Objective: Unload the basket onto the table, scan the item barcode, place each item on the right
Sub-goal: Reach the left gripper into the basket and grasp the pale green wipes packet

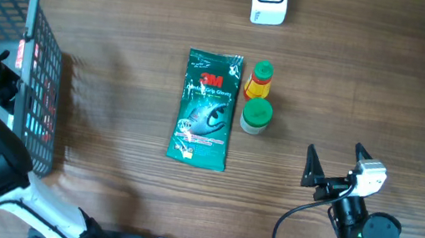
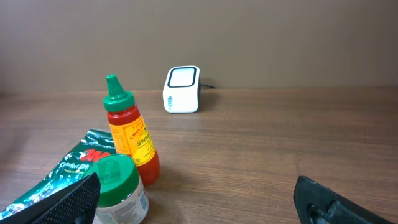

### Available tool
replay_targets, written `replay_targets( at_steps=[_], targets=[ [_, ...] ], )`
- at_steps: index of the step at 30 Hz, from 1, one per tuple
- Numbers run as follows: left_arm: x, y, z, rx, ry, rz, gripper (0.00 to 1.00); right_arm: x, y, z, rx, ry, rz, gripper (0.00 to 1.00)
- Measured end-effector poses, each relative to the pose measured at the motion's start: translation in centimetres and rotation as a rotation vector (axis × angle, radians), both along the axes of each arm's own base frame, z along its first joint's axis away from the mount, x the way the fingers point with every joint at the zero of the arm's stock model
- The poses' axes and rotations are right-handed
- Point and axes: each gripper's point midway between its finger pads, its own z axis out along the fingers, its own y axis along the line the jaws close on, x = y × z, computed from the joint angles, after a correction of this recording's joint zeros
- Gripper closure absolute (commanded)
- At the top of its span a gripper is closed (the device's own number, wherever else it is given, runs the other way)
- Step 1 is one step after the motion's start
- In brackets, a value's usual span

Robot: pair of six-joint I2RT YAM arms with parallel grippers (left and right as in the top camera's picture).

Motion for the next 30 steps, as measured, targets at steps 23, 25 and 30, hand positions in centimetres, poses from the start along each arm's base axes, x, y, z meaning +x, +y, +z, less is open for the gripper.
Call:
replay_targets(
  at_steps=[23, 25, 30],
  targets=[
    [-0.1, -0.6, -5.3, -0.091, 0.097, 0.087, 0.46, 0.0, 0.0, 0.0, 0.0, 0.0, 0.0, 0.0],
    [-0.1, -0.6, -5.3, -0.092, 0.097, 0.086, 0.49, 0.0, 0.0, 0.0, 0.0, 0.0, 0.0, 0.0],
    [-0.5, -0.4, -5.1, -0.102, 0.094, 0.086, 0.47, 0.0, 0.0, 0.0, 0.0, 0.0, 0.0, 0.0]
  ],
)
